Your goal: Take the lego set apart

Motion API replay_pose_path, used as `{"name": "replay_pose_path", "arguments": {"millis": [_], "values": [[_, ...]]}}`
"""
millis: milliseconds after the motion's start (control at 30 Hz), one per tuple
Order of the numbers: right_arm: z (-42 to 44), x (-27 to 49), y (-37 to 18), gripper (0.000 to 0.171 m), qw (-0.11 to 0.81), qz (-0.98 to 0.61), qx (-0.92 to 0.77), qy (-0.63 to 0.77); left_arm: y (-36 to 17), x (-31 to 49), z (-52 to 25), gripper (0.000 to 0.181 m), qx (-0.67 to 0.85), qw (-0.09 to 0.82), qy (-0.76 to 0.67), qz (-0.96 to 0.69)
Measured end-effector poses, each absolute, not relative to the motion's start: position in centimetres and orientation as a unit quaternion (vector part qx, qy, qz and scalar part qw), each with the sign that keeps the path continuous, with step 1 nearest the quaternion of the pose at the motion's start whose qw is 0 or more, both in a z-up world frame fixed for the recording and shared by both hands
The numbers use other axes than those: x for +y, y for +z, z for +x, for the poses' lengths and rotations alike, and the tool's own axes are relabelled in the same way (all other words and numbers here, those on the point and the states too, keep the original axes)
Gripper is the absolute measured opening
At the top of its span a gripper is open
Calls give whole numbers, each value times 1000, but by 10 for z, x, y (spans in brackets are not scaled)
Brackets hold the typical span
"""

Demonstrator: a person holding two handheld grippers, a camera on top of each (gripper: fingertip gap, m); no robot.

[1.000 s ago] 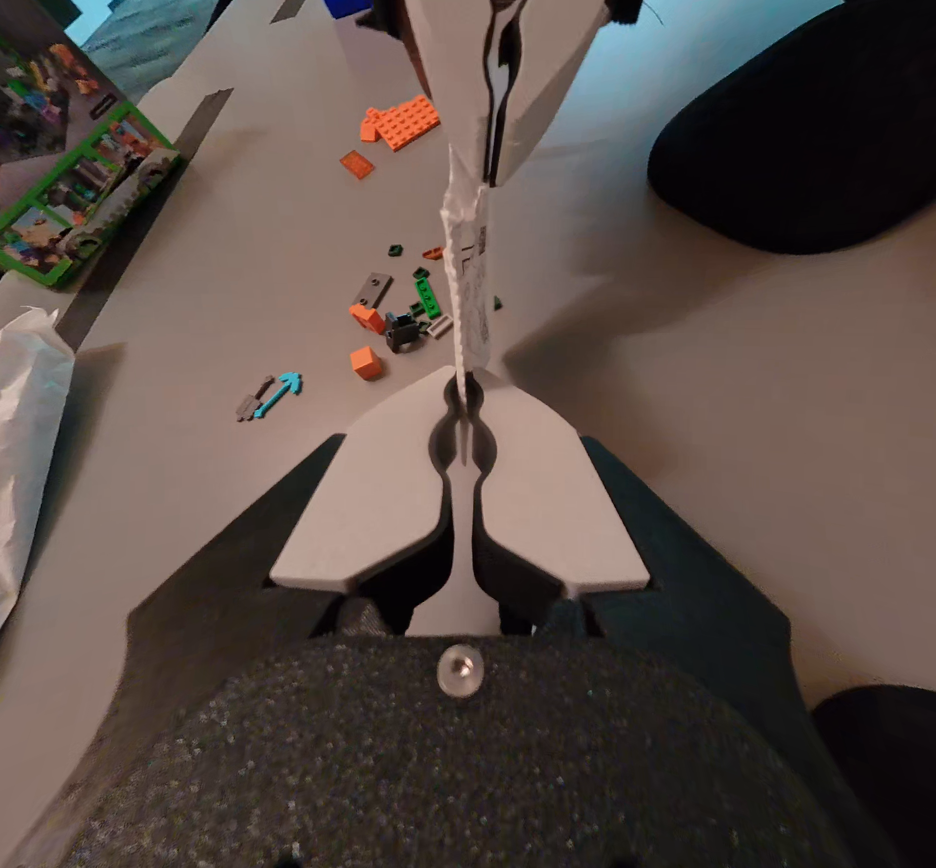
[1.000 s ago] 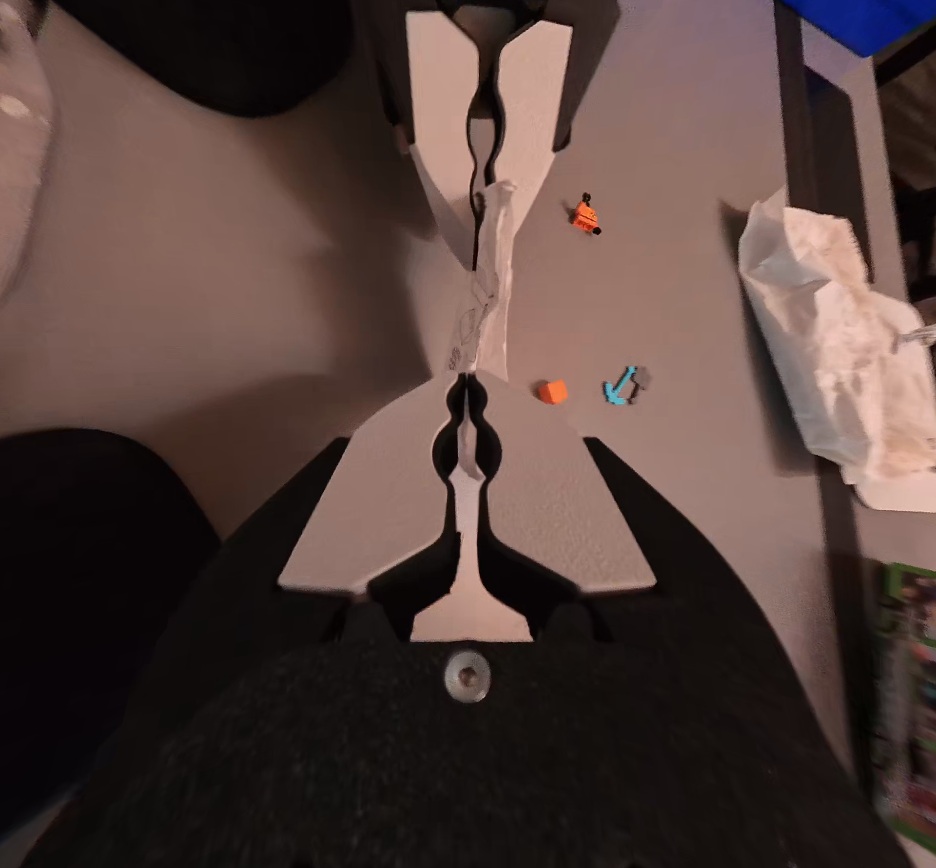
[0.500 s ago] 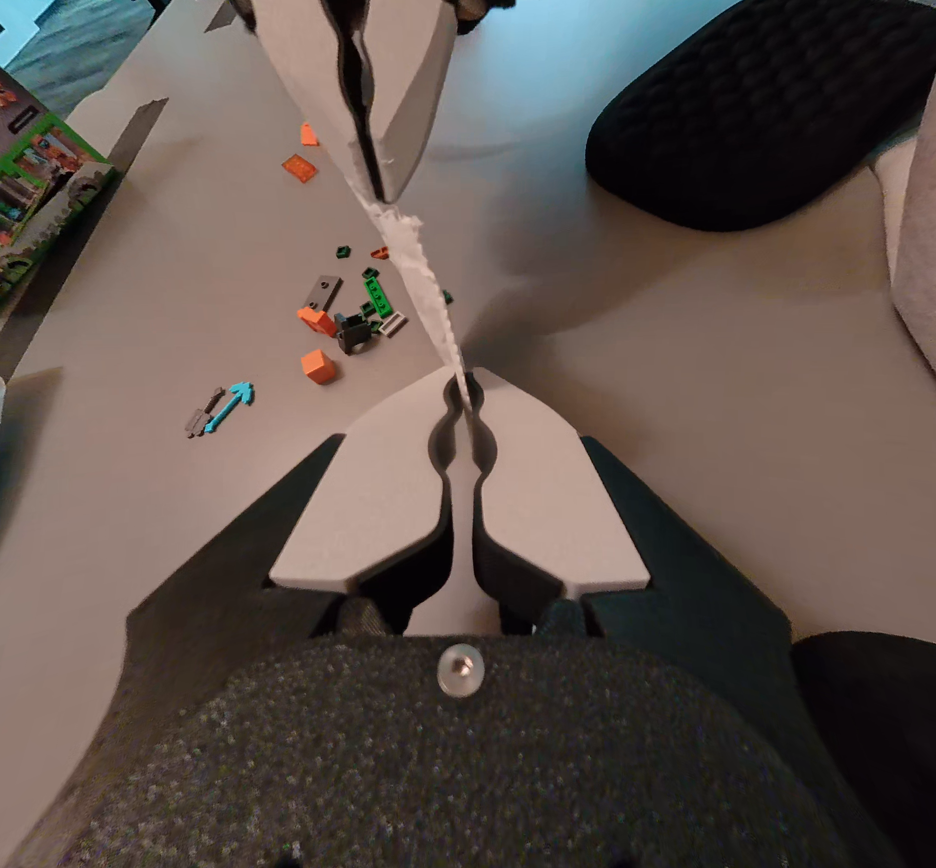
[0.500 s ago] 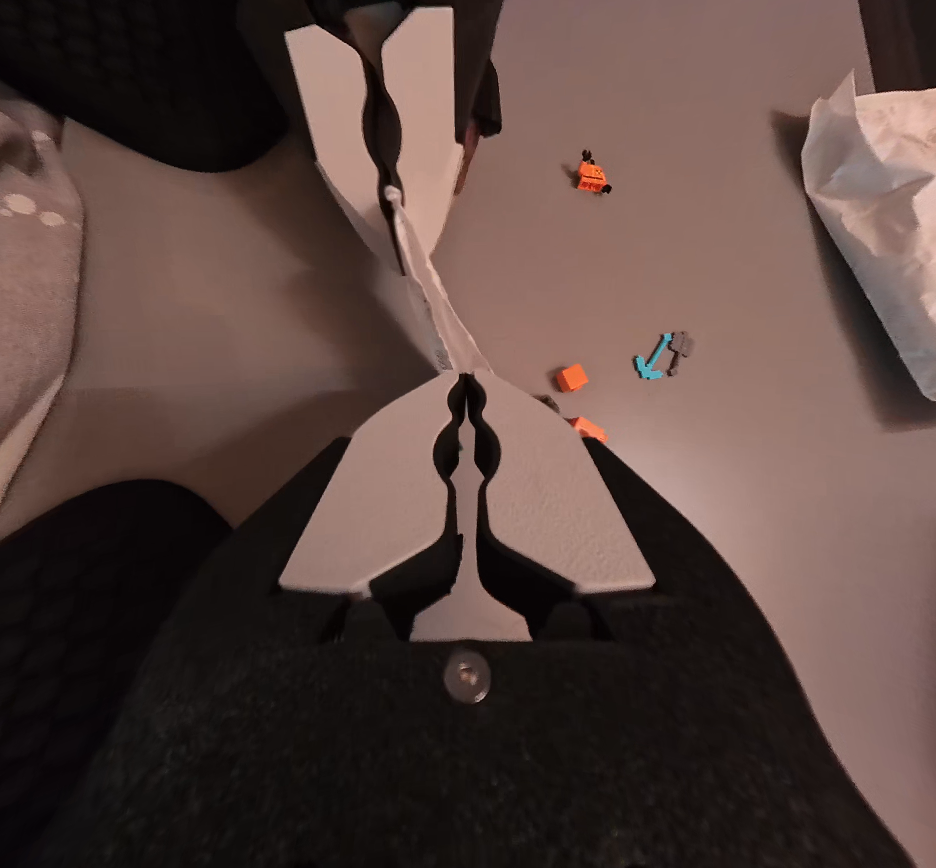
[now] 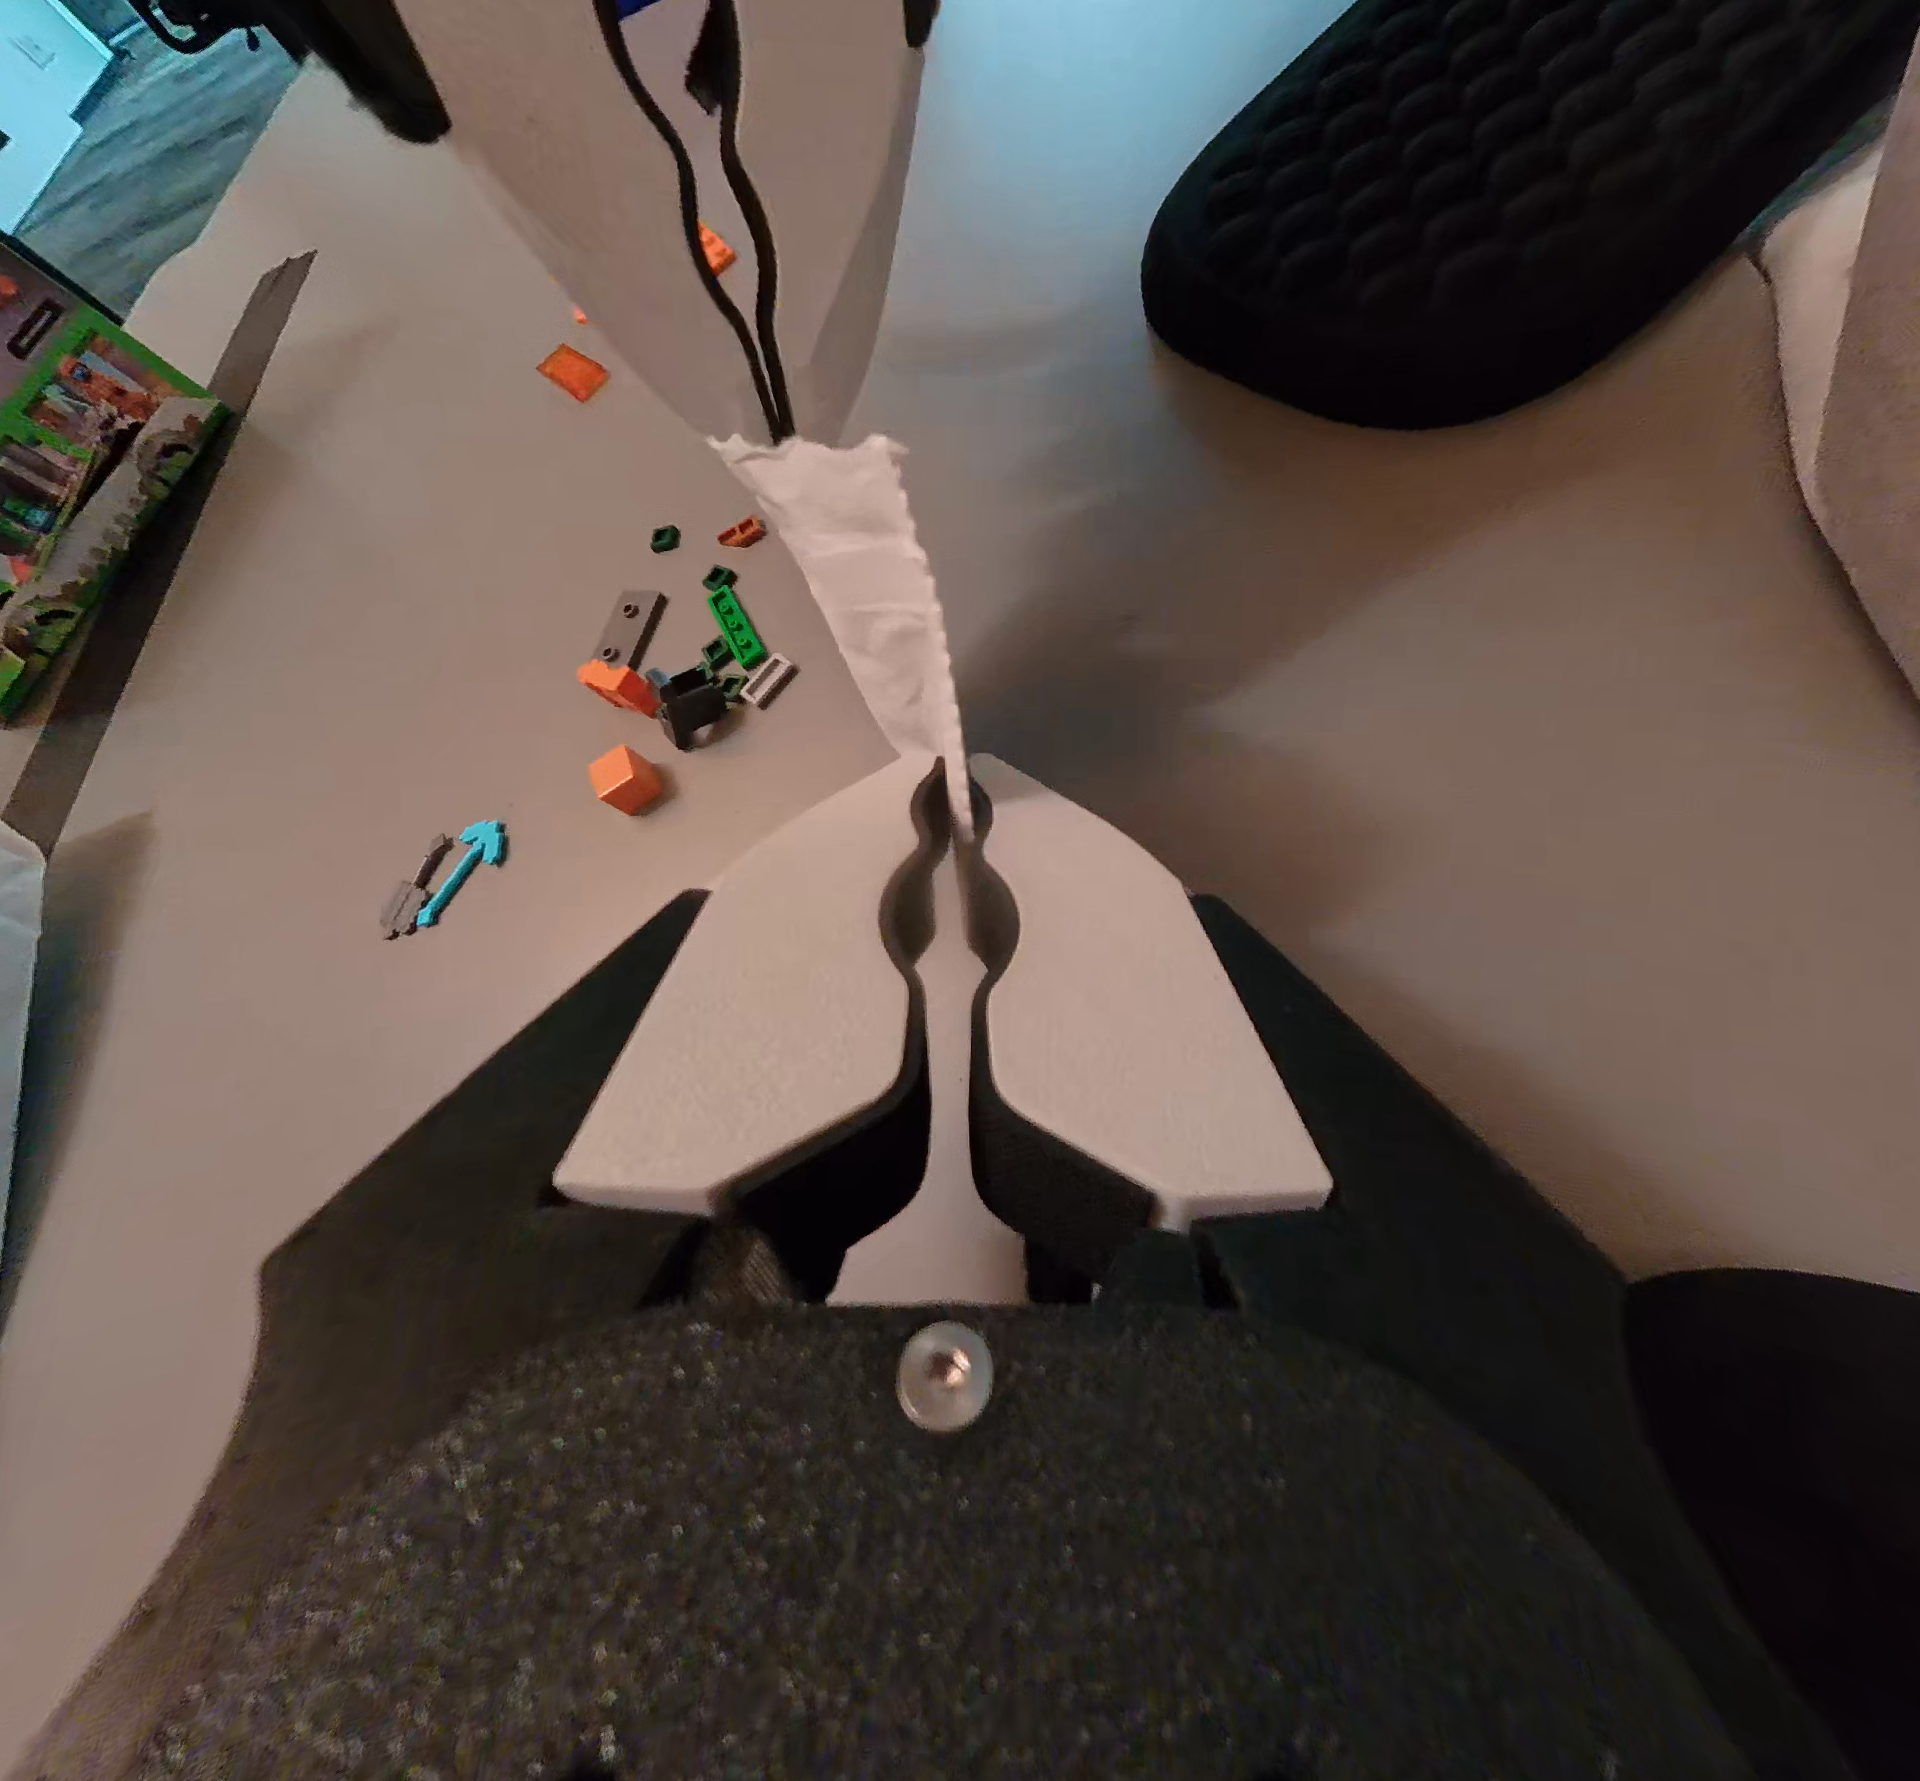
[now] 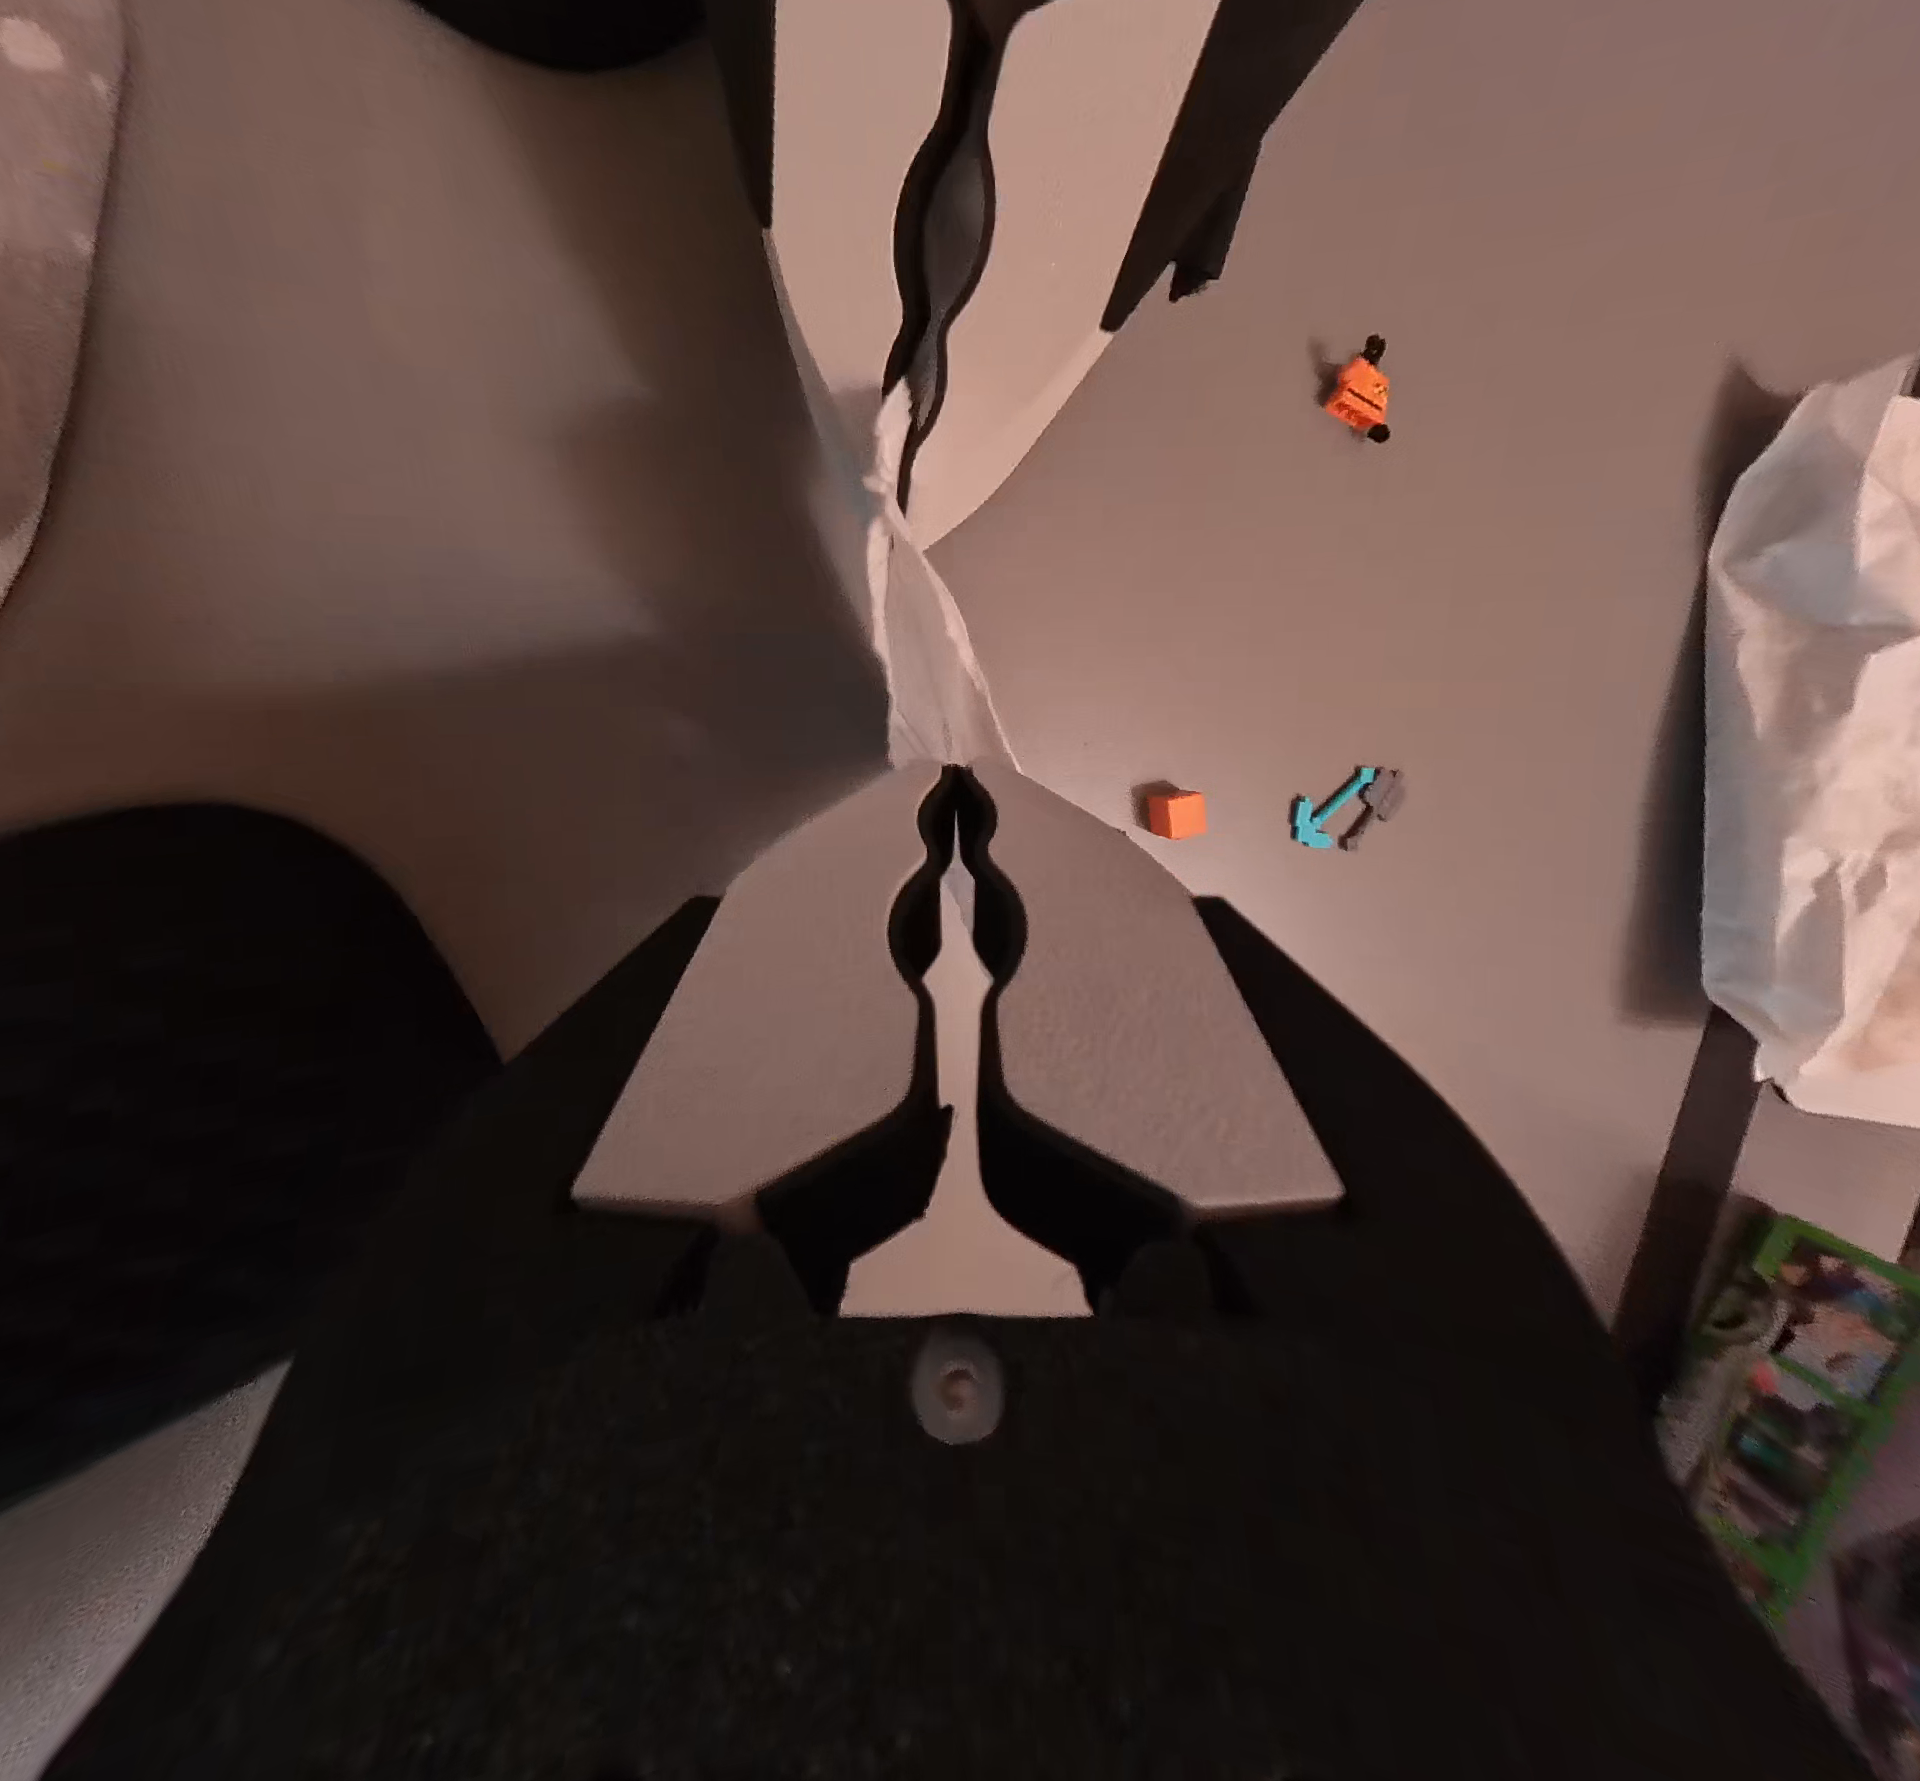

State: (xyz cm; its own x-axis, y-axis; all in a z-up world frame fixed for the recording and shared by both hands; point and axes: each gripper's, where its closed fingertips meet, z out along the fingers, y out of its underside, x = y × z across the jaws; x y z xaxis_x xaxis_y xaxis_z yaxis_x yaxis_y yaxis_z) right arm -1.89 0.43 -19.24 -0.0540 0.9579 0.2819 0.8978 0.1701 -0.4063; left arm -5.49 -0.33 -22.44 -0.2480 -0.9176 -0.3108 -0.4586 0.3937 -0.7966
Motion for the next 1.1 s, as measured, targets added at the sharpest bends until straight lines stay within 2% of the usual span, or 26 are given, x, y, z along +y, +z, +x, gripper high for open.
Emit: {"name": "replay_pose_path", "arguments": {"millis": [133, 433, 533, 800, 967, 1100], "values": [[-22, -2, -196, 0, 218, -619, -754, 42, -222, -1, -54, 1, 732, 407, -278, -471], [-39, -7, -210, 7, 230, -592, -771, 45, -228, -3, -56, 2, 738, 404, -274, -466], [-38, -11, -211, 18, 222, -599, -767, 59, -226, -3, -56, 4, 730, 403, -289, -470], [-35, -15, -213, 29, 208, -621, -752, 82, -225, 1, -55, 11, 721, 410, -296, -474], [-25, -4, -216, 6, 208, -633, -744, 43, -218, 3, -61, 5, 725, 422, -295, -457], [-20, 1, -220, 0, 203, -662, -720, 48, -208, 4, -61, 1, 704, 431, -327, -461]]}}
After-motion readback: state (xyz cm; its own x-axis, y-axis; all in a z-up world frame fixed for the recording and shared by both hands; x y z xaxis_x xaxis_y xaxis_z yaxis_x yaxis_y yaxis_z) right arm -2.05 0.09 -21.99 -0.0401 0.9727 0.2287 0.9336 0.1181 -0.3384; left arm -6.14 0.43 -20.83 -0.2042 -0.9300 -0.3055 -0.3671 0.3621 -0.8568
